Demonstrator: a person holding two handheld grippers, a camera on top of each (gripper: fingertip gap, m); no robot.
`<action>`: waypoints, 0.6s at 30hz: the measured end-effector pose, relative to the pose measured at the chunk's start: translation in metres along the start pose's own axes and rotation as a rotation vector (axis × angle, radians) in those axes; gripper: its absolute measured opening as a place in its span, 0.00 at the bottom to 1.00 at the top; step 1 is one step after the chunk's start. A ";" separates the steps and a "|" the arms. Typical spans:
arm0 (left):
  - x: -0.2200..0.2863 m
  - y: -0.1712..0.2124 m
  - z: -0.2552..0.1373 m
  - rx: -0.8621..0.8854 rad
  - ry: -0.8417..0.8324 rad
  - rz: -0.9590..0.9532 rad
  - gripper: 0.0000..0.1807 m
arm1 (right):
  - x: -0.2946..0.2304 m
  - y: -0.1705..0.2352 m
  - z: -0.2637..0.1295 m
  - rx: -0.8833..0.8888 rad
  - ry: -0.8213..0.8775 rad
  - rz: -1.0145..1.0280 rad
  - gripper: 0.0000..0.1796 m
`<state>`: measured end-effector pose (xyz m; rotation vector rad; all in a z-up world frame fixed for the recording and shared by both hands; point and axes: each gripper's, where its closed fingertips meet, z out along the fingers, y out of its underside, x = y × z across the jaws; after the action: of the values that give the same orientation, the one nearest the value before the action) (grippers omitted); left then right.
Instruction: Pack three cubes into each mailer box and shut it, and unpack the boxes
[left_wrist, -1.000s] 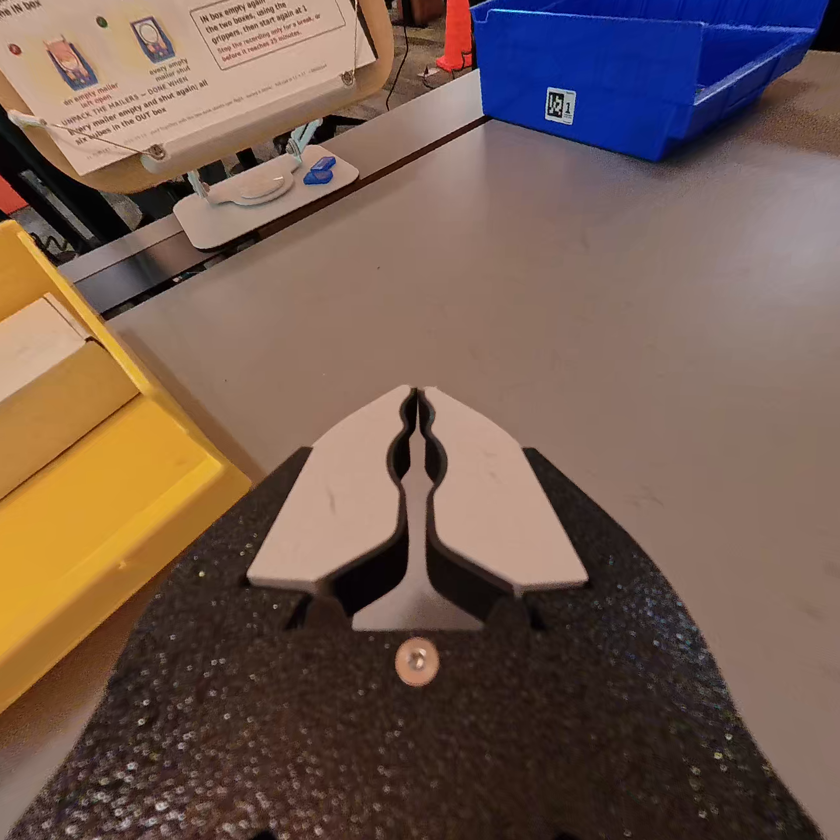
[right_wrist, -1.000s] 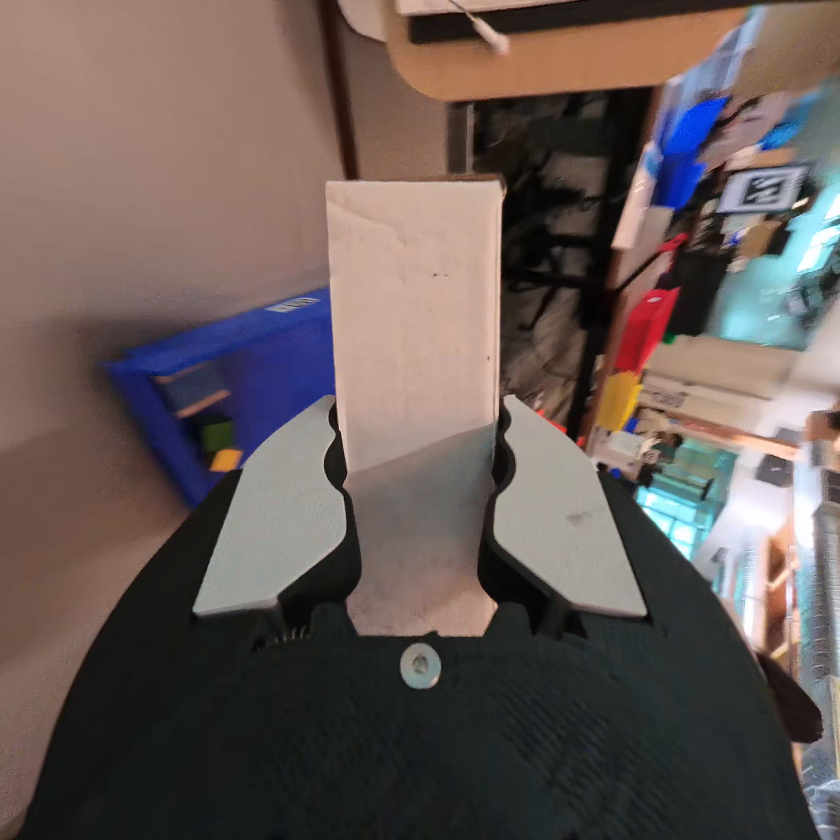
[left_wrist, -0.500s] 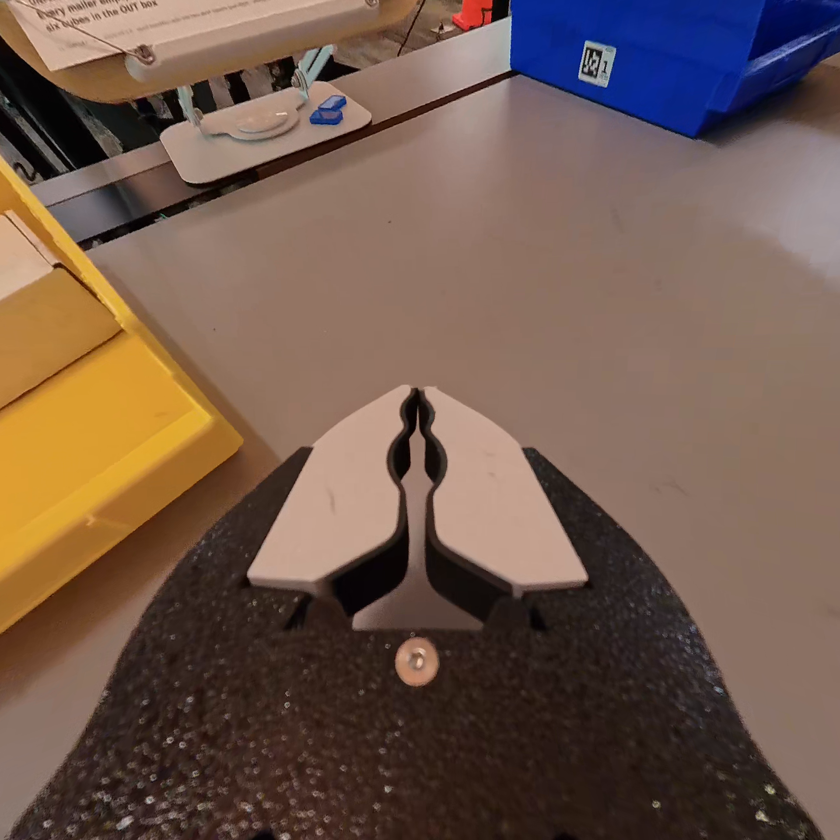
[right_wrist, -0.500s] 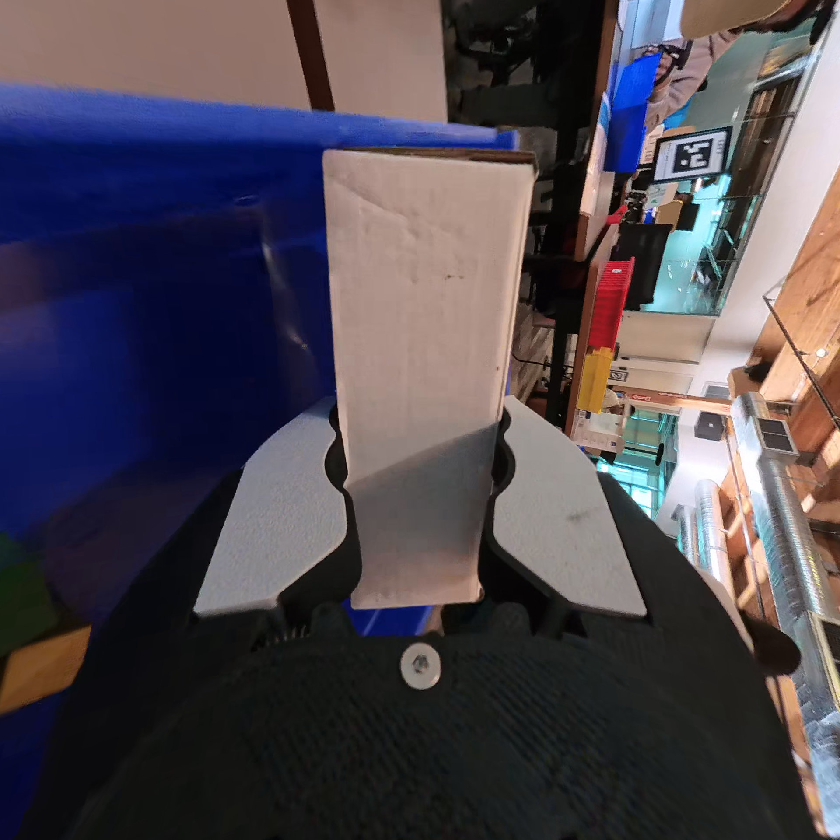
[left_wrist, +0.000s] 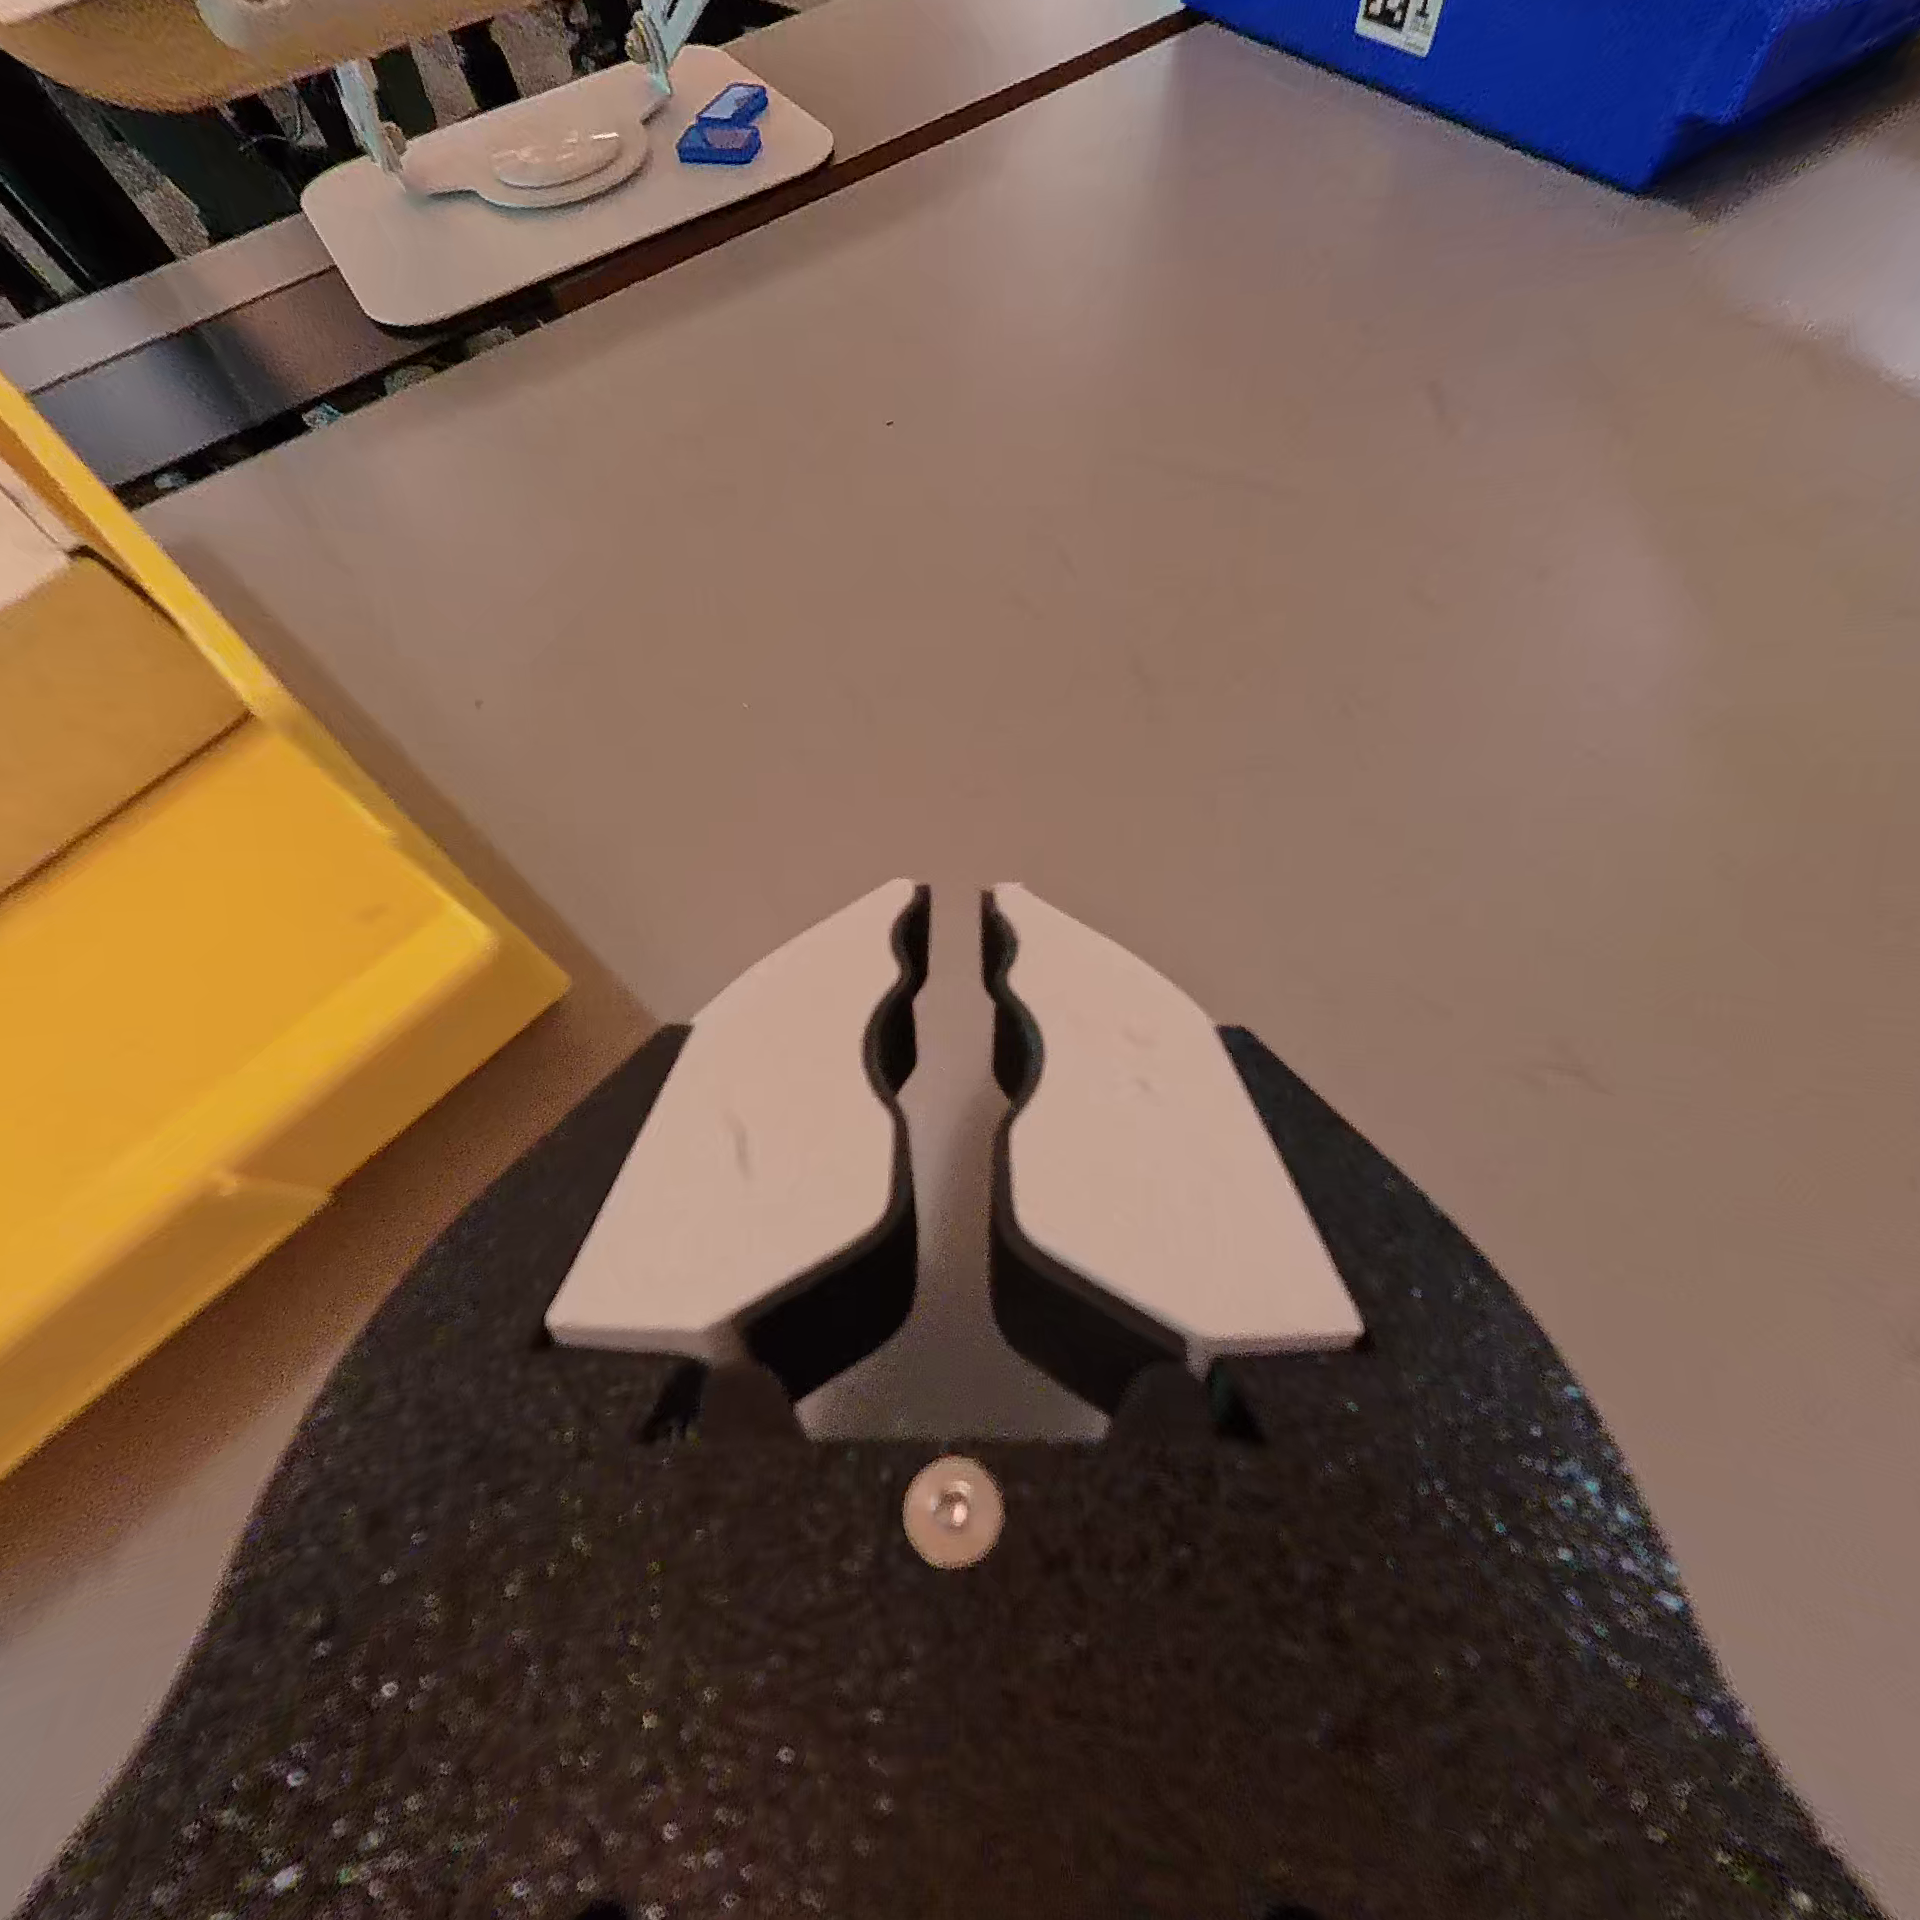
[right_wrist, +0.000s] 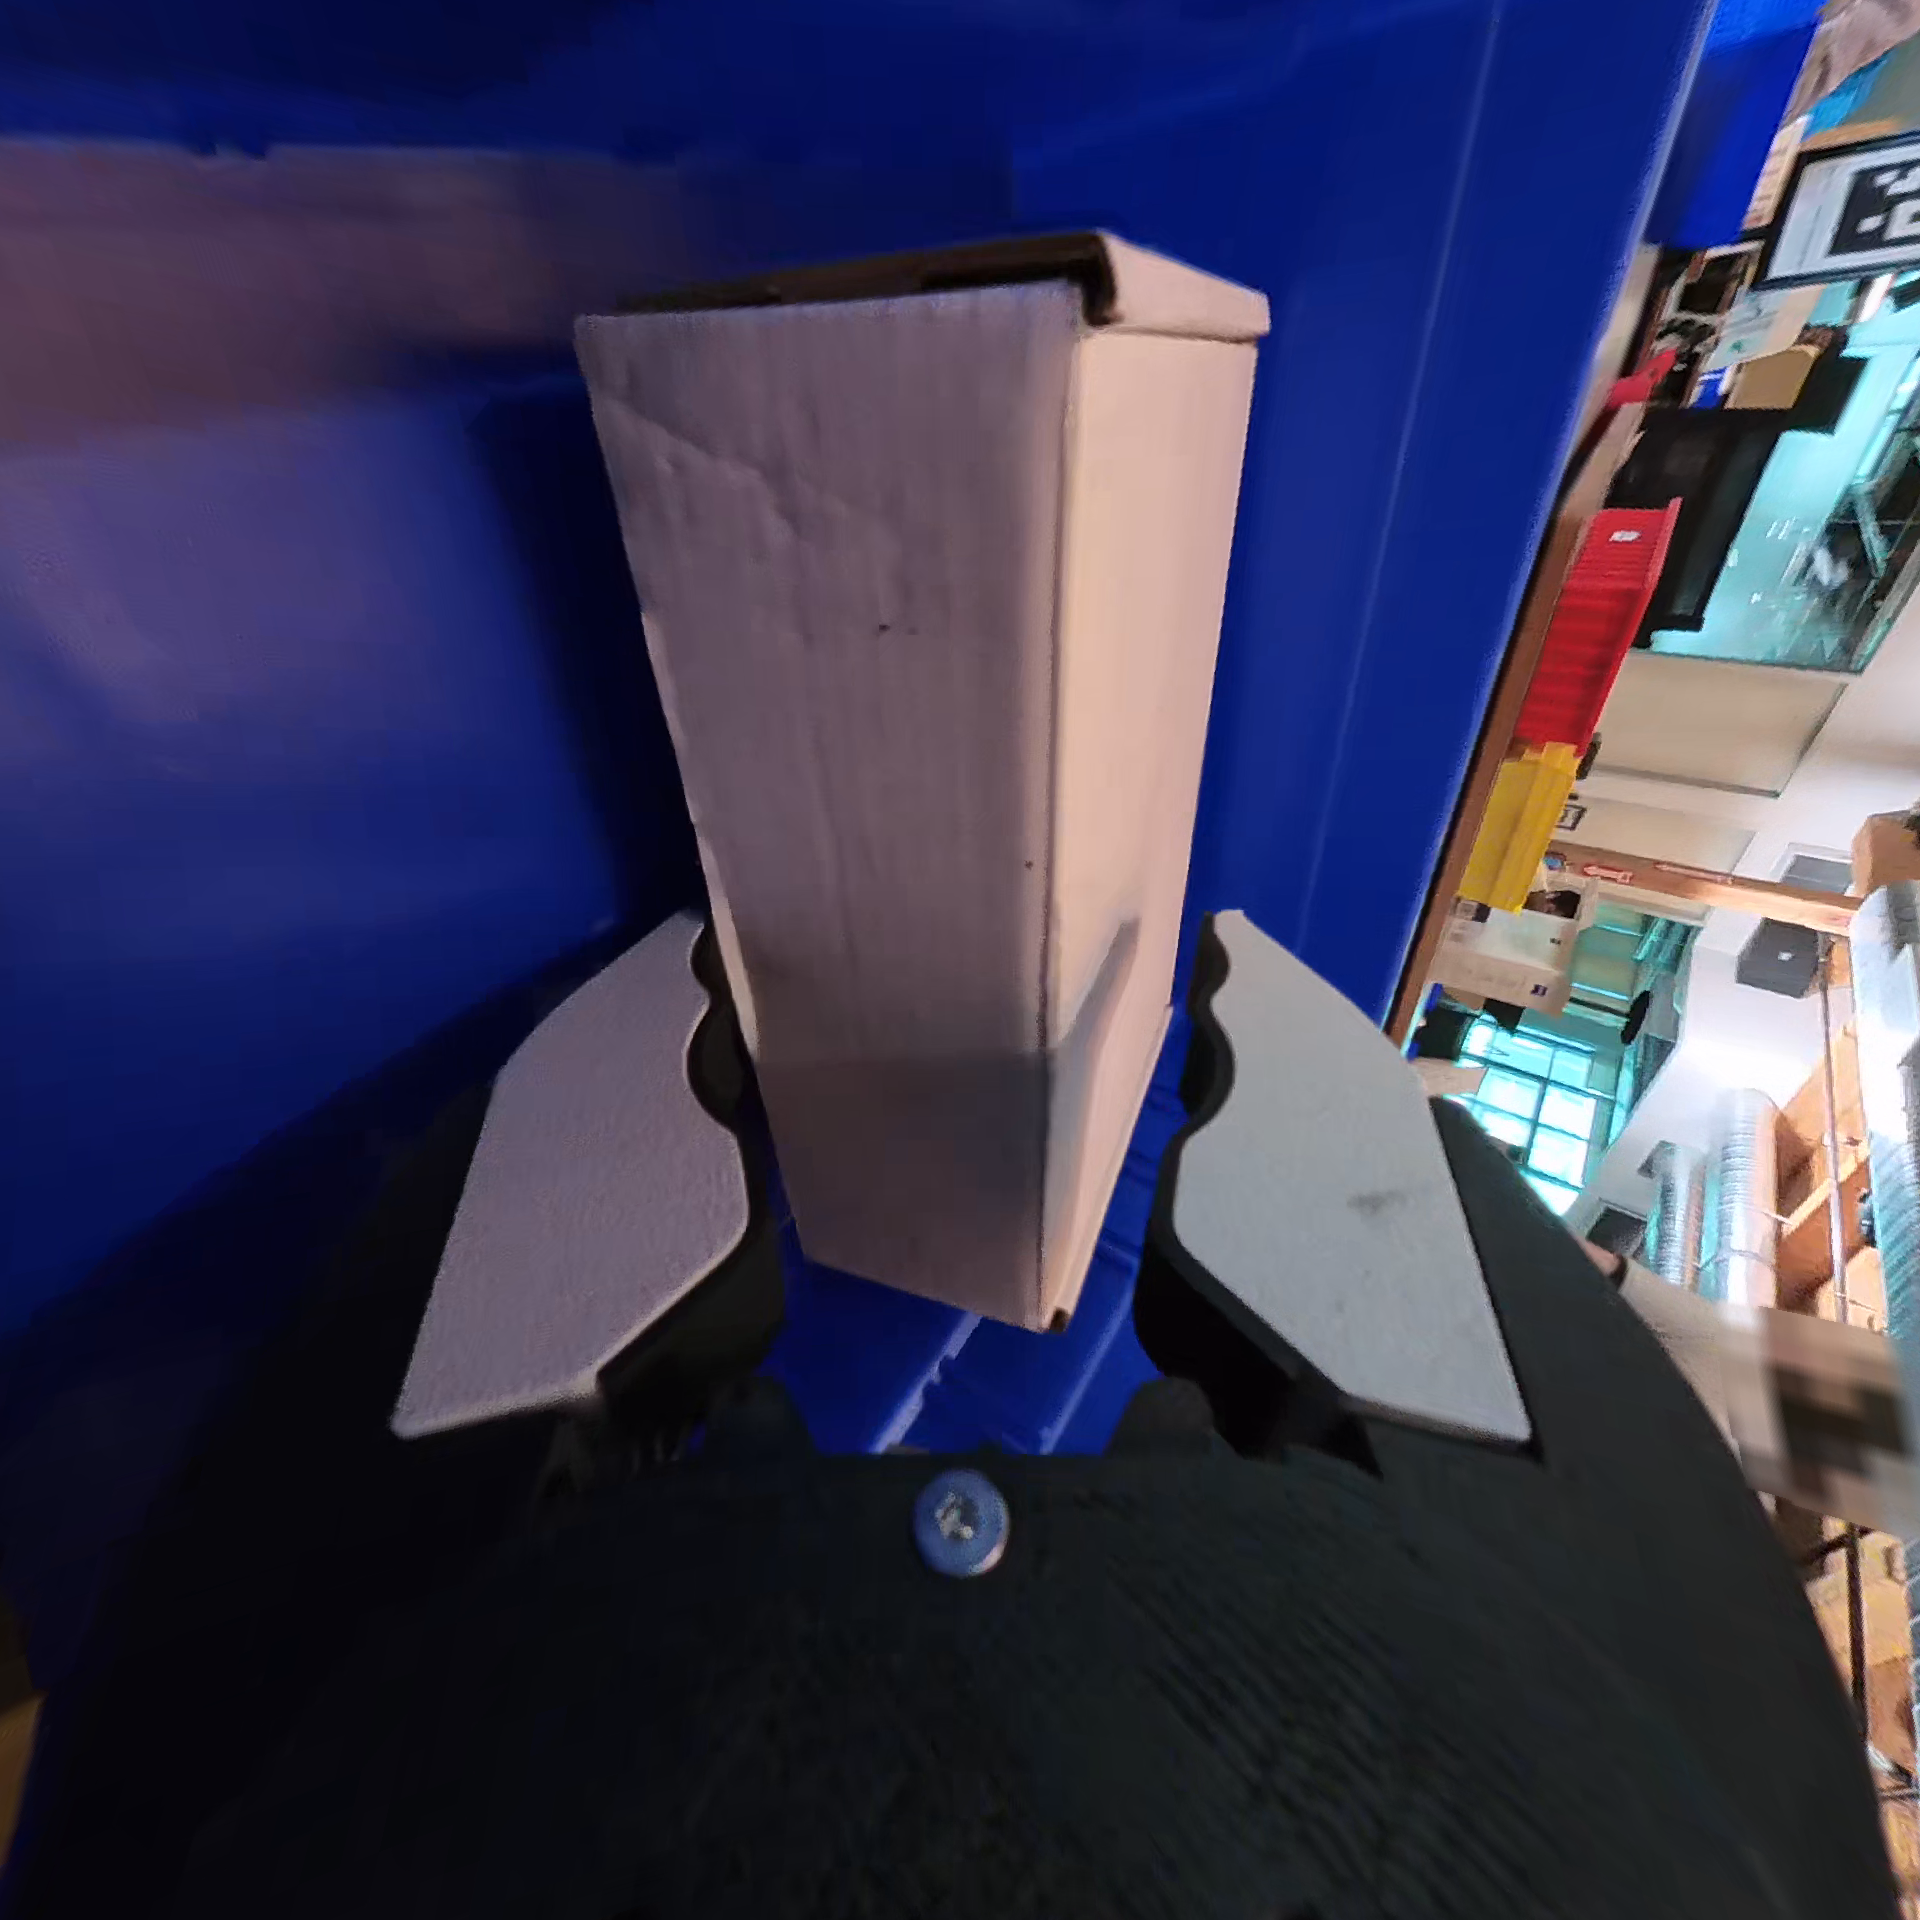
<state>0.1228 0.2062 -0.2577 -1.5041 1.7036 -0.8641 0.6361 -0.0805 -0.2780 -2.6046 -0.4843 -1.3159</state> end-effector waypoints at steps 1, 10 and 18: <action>-0.005 -0.002 -0.003 -0.011 -0.006 0.021 0.08 | -0.001 0.002 -0.004 -0.013 -0.020 -0.001 0.50; -0.134 -0.050 -0.036 -0.211 -0.084 0.379 0.55 | 0.036 0.024 -0.093 0.032 0.019 0.265 0.64; -0.271 -0.045 0.017 -0.598 -0.075 0.448 0.62 | 0.003 -0.062 -0.216 0.513 0.069 0.831 0.71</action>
<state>0.1843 0.4707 -0.2103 -1.3864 2.2388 -0.0569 0.4534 -0.0883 -0.1470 -1.9565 0.2442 -0.8376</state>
